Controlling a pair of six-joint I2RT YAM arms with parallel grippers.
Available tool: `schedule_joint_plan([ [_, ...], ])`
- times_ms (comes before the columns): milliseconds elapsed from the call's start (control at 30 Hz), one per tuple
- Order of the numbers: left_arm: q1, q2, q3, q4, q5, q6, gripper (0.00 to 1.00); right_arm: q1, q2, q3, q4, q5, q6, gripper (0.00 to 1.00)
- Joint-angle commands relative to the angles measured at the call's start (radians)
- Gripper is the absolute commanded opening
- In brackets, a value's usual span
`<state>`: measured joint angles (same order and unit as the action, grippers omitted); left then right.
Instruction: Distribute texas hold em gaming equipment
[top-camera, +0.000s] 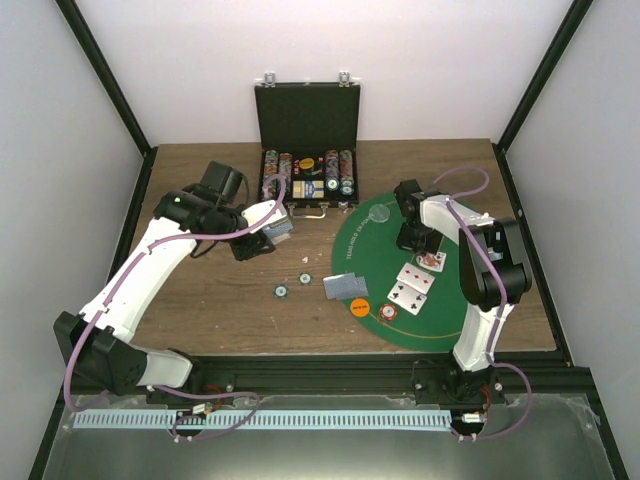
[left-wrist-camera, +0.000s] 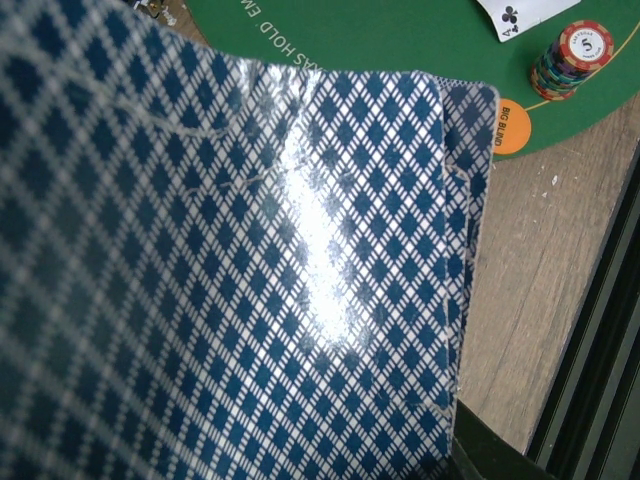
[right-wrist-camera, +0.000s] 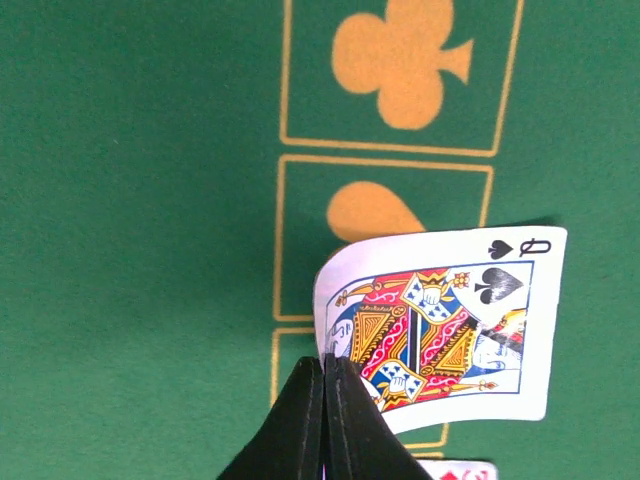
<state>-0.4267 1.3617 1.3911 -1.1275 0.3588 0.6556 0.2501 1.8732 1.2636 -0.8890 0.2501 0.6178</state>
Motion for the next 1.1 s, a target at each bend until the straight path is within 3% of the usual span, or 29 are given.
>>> schedule_joint_plan([
  [0,0.002,-0.018,-0.007,0.018,0.0,-0.001,0.37,-0.004,0.008,0.036,0.048,-0.049,0.088,0.01],
  [467,0.002,-0.021,-0.012,0.02,-0.003,0.003,0.37,-0.003,-0.062,-0.052,0.059,-0.036,0.238,0.01],
  [1067,0.002,-0.018,-0.012,0.021,-0.004,0.001,0.37,-0.003,-0.075,-0.089,0.069,-0.032,0.278,0.01],
])
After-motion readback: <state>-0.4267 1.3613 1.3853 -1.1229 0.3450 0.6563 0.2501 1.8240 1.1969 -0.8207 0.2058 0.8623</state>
